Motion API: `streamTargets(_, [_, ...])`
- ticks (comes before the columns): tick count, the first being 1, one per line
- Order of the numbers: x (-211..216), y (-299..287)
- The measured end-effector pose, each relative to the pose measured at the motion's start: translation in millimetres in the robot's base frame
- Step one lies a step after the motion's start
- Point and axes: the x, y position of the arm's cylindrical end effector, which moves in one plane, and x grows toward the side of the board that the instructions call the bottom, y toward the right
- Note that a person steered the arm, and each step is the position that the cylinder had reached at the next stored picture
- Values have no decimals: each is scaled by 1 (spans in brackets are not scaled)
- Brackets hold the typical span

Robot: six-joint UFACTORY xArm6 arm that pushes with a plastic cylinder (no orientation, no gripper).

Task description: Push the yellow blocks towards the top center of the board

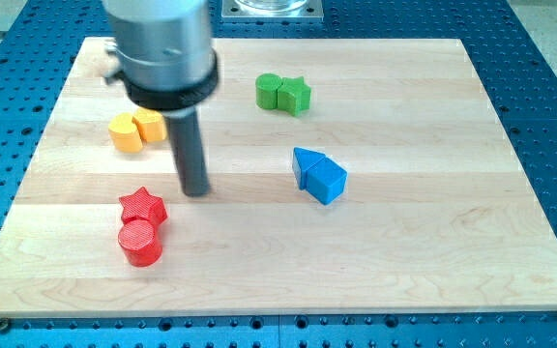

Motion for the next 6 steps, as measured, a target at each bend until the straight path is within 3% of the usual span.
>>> streamTargets(2, [-17, -118])
streamTargets(3, [-17, -149])
streamTargets(6, [-44, -111])
